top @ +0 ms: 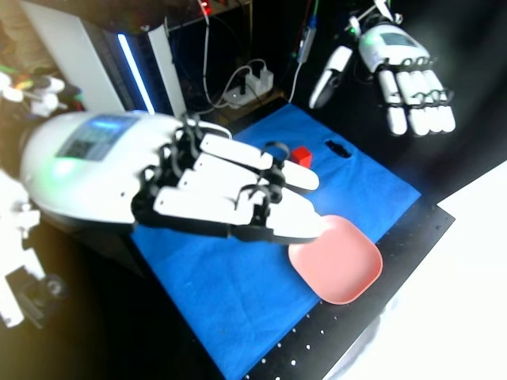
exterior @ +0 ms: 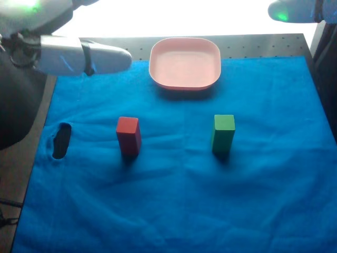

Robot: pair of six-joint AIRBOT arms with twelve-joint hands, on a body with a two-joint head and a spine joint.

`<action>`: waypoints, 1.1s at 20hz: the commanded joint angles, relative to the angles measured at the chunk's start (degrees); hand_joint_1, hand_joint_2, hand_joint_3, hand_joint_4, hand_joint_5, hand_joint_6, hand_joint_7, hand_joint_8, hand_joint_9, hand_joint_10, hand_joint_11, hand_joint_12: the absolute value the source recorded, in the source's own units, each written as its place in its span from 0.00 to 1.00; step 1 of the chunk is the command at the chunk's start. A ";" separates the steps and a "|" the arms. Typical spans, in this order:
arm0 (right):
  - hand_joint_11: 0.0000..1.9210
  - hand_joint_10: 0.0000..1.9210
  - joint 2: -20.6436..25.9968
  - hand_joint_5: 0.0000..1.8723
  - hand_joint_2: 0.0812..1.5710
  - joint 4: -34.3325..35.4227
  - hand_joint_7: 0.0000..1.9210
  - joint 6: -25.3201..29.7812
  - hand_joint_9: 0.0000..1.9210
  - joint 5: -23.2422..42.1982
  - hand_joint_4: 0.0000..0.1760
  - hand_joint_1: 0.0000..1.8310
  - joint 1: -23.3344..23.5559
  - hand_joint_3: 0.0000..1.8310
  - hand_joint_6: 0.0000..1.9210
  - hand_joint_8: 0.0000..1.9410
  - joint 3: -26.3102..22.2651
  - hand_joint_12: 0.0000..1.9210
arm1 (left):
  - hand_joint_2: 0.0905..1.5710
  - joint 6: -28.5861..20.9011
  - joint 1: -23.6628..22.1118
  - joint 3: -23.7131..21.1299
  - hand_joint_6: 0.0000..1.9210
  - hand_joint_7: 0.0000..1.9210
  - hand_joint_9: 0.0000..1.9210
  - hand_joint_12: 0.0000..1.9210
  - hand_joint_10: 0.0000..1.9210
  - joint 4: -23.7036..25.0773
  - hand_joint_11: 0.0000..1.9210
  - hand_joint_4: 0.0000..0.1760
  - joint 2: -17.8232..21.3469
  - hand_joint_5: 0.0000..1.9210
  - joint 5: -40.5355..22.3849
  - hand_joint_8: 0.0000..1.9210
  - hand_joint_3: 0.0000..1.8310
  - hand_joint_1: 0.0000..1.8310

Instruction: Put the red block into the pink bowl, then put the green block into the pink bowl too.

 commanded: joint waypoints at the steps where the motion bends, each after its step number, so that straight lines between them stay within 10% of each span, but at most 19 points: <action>1: 0.00 0.00 -0.05 0.11 0.64 1.80 0.17 0.02 0.12 5.74 0.00 0.00 0.87 0.00 0.00 0.00 0.01 0.22 | 0.55 -0.17 0.12 -0.24 0.00 0.06 0.07 0.05 0.01 -1.03 0.04 0.32 0.08 0.04 -8.33 0.00 0.00 0.08; 4: 0.00 0.00 -0.12 0.11 0.63 1.81 0.16 0.02 0.11 5.74 0.00 0.00 0.86 0.00 0.00 0.00 0.03 0.20 | 0.53 -0.18 1.85 -1.13 0.00 0.07 0.09 0.06 0.01 -1.23 0.05 0.47 0.02 0.04 -10.06 0.00 0.00 0.09; 14: 0.01 0.01 -0.54 0.10 0.64 1.80 0.15 0.02 0.11 5.74 0.00 0.00 0.81 0.00 0.00 0.00 0.31 0.02 | 0.51 -0.53 8.42 -2.25 0.00 0.06 0.09 0.06 0.00 -4.71 0.07 0.03 -1.38 0.04 -14.24 0.00 0.00 0.23; 18: 0.01 0.00 -0.61 0.09 0.64 1.82 0.15 0.02 0.10 5.74 0.00 0.00 0.81 0.00 0.00 0.00 0.34 0.02 | 0.47 -0.65 9.94 -2.58 0.01 0.08 0.11 0.06 0.01 -5.24 0.08 0.22 -2.09 0.07 -14.88 0.00 0.00 0.25; 22: 0.02 0.01 -0.86 0.10 0.63 1.98 0.15 0.02 0.12 5.74 0.00 0.02 0.78 0.00 0.00 0.00 0.51 0.03 | 0.48 -1.62 10.50 -2.62 0.00 0.13 0.11 0.07 0.00 -5.22 0.08 0.05 -2.90 0.09 -14.62 0.01 0.00 0.28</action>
